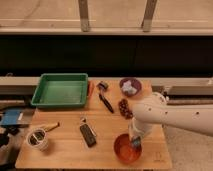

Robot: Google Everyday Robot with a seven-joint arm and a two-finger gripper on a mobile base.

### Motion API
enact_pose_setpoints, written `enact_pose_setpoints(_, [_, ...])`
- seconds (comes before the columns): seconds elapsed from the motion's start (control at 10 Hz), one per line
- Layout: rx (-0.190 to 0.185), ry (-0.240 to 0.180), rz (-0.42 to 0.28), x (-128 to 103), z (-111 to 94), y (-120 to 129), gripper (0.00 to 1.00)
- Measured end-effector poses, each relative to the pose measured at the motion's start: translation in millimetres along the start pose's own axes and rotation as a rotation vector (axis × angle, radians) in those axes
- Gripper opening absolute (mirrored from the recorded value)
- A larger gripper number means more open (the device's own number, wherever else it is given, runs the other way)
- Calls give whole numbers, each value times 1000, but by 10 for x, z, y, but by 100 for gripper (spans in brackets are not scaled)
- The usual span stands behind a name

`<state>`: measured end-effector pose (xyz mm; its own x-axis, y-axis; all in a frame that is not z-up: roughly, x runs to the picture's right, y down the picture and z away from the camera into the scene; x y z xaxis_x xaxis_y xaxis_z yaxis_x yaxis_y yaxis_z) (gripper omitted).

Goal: Wipe red bowl with sponge

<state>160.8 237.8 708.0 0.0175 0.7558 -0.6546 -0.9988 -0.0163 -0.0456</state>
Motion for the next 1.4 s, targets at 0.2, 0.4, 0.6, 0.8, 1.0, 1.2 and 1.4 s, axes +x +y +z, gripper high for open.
enact_pose_setpoints(0.2, [-18, -17, -49, -126, 13, 186, 0])
enact_pose_setpoints(0.4, [-27, -37, -99, -151, -19, 378, 0])
enact_pose_setpoints(0.6, [-26, -44, -126, -53, -63, 516, 0])
enact_pose_setpoints(0.8, [-19, -38, -127, 79, -82, 595, 0])
enact_pose_setpoints(1.0, [-6, -24, -89, 278, -104, 530, 0])
enact_pose_setpoints(1.2, [8, -5, -36, 455, -100, 376, 0])
enact_pose_setpoints(1.4, [18, 9, 34, 574, -92, 131, 0])
